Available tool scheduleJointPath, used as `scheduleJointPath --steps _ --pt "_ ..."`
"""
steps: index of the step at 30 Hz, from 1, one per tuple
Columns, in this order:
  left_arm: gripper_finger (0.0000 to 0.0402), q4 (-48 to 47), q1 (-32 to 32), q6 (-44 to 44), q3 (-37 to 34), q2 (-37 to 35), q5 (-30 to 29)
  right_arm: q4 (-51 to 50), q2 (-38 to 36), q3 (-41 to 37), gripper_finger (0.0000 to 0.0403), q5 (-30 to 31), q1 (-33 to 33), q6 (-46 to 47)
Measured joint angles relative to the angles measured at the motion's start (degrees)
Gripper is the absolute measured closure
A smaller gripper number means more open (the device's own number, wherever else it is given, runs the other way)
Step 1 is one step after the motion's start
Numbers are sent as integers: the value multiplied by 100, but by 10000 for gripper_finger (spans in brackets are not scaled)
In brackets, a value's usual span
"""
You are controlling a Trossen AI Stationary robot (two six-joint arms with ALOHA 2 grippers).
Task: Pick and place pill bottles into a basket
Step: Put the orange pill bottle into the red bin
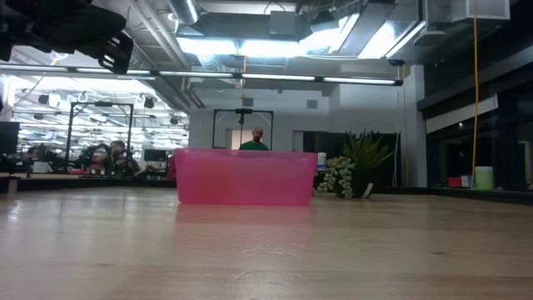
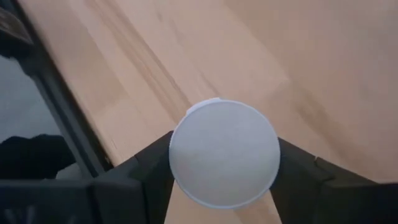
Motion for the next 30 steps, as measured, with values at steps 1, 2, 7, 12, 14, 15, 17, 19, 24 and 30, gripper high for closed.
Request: scheduleJointPath --steps 1,2,7,12,14,15,17,19,24,30 --pt "398 -1 -1 4 0 0 0 -62 0 115 185 91 -82 -201" --pt "397 -1 -2 4 0 2 0 -135 0 216 185 153 -168 -421" --pt "394 -1 -2 6 0 0 0 -275 -4 774 185 300 -596 -1654" --pt "398 -1 0 6 0 1 0 -42 -4 1373 185 293 -1017 -3279" --pt "399 -1 0 6 0 0 2 67 -4 1650 185 231 -1180 -3944" --pt "399 0 0 6 0 1 0 138 -4 1780 185 173 -1268 -4284" --pt "398 1 0 6 0 0 2 272 -4 2018 185 40 -1441 -4945" --pt "396 -1 -2 6 0 0 0 442 -4 2233 185 -110 -1619 -5612" --pt "395 0 0 2 0 0 2 736 -7 2490 185 -521 -2085 -7037" --pt "399 -1 -1 -140 0 2 21 991 -7 2245 185 -1259 -2688 -7841"
